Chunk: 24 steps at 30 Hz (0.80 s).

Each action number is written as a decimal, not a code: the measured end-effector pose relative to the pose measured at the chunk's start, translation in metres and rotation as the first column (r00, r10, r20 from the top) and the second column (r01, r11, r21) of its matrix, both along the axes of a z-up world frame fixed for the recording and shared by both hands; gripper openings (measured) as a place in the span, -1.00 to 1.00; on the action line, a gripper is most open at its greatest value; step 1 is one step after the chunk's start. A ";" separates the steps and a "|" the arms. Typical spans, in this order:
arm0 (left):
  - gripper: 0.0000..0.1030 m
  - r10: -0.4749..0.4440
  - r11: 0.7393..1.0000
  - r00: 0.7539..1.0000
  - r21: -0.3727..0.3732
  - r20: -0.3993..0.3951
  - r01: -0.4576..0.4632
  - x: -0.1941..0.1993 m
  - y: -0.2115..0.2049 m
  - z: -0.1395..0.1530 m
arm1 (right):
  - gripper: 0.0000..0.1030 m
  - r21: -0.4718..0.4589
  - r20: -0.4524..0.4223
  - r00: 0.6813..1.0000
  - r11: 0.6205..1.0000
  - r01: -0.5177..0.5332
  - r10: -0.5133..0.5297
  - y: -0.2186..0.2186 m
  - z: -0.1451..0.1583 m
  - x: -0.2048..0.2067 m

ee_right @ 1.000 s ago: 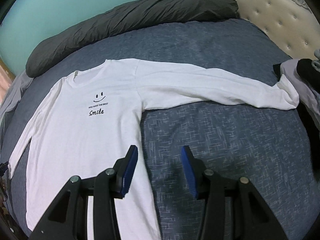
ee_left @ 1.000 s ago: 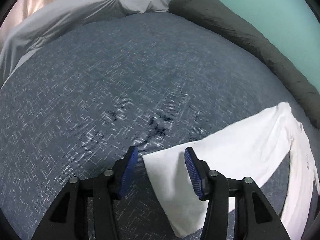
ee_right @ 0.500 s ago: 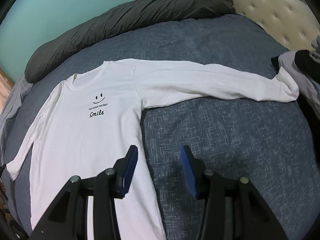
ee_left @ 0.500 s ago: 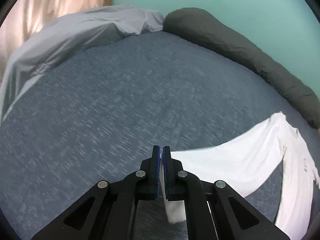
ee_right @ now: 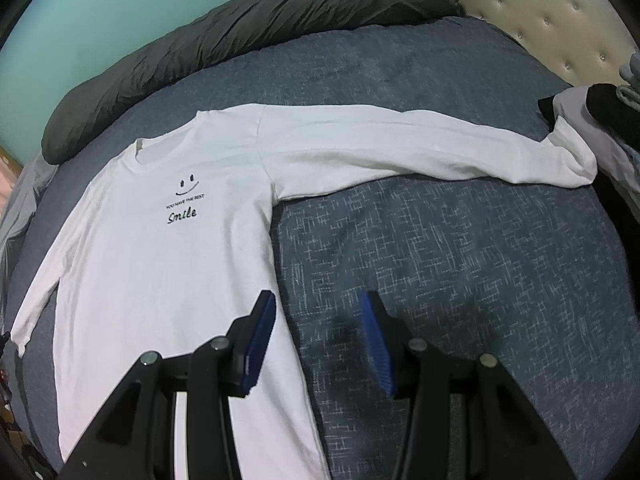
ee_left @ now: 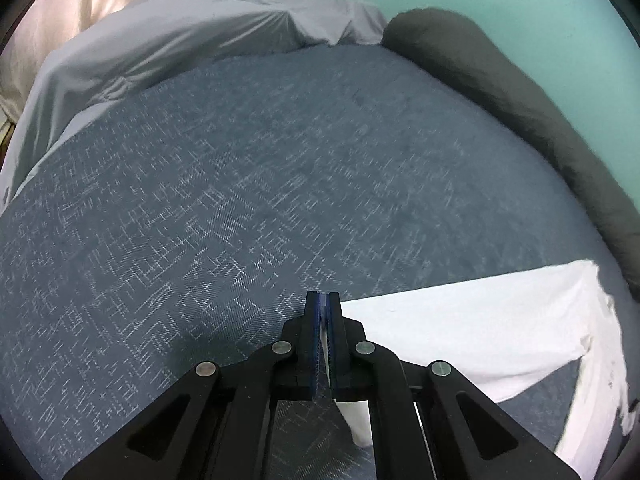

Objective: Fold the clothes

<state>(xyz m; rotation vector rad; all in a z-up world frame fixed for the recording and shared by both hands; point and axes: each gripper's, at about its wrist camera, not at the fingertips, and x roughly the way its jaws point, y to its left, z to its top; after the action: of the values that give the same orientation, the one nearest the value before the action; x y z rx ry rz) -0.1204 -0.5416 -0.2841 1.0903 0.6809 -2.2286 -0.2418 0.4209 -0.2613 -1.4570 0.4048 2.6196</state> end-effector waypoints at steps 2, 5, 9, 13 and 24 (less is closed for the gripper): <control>-0.94 0.007 1.000 1.000 0.013 0.025 -0.007 -0.004 -0.005 -0.009 | -0.11 -0.003 0.007 1.000 1.000 0.008 -0.008 0.002 -0.003 0.001; -0.93 0.000 1.000 0.998 0.020 0.061 -0.001 -0.007 -0.008 -0.017 | -0.11 -0.014 0.015 1.000 1.000 0.026 -0.026 0.010 -0.007 0.004; -0.88 -0.023 1.000 0.995 0.006 0.101 0.023 -0.010 -0.007 -0.021 | -0.11 -0.032 0.021 0.998 0.998 0.056 -0.055 0.024 -0.010 0.011; -0.80 -0.007 1.000 0.995 -0.006 0.096 0.008 -0.005 -0.008 -0.014 | -0.11 -0.049 0.029 0.996 0.995 0.085 -0.084 0.038 -0.014 0.017; -0.23 -0.094 0.995 0.993 -0.025 0.074 0.097 0.009 0.038 0.017 | 0.06 -0.137 0.079 0.994 0.987 0.089 -0.079 0.052 -0.028 0.040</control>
<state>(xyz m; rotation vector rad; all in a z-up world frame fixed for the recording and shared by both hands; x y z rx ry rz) -0.1115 -0.5035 -0.2672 1.2067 0.5752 -2.2592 -0.2016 0.4726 -0.2893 -1.5354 0.6400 2.5089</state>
